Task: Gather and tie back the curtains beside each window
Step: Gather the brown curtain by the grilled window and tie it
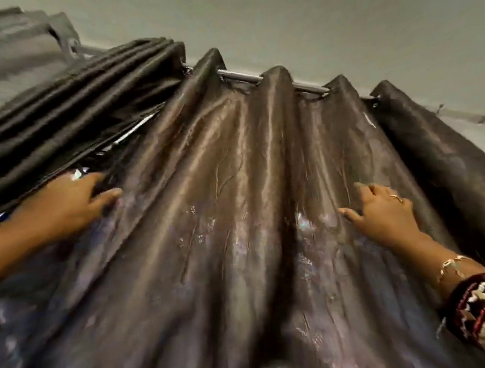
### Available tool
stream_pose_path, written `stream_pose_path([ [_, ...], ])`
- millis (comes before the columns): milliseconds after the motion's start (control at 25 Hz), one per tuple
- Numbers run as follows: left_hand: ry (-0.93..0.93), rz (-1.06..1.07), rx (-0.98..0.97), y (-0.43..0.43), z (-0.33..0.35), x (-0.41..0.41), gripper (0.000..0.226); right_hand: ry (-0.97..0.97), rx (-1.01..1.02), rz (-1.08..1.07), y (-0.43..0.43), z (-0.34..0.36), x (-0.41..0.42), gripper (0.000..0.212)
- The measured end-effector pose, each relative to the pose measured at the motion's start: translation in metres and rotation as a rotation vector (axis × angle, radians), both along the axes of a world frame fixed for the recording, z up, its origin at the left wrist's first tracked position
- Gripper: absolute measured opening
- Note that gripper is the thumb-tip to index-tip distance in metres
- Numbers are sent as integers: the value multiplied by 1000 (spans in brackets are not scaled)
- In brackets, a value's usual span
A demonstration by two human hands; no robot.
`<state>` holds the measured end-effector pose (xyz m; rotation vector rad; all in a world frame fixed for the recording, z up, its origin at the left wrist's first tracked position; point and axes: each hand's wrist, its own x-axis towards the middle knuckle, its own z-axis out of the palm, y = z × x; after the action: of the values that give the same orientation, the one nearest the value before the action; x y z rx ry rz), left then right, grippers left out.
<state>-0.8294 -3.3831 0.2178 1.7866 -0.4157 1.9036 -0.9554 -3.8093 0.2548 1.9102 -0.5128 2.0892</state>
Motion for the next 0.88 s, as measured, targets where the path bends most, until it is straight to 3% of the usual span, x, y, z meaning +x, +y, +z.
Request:
stream_pose_path([
  [120,-95,-196,100,-43,8,-19,76,-83,21,4,-13,-1,-20,60],
  [280,-103,-503,-17,-88,7,-35,86,-197,284,11,-42,-3,-50,66],
  [360,-118,-576,-27,-92,11,-38,96,-125,426,43,-51,-2,-63,68],
  [440,-156,-637,-57,-89,18,-42,104,-1,435,71,-49,1,-65,51],
  [520,-186,-664,-106,-86,17,-47,103,84,332,102,-32,5,-56,38],
  [680,-180,-593,-107,-86,8,-54,109,181,168,237,24,21,-15,34],
  [880,-240,-390,23,-81,-9,-76,93,288,85,721,129,56,33,40],
])
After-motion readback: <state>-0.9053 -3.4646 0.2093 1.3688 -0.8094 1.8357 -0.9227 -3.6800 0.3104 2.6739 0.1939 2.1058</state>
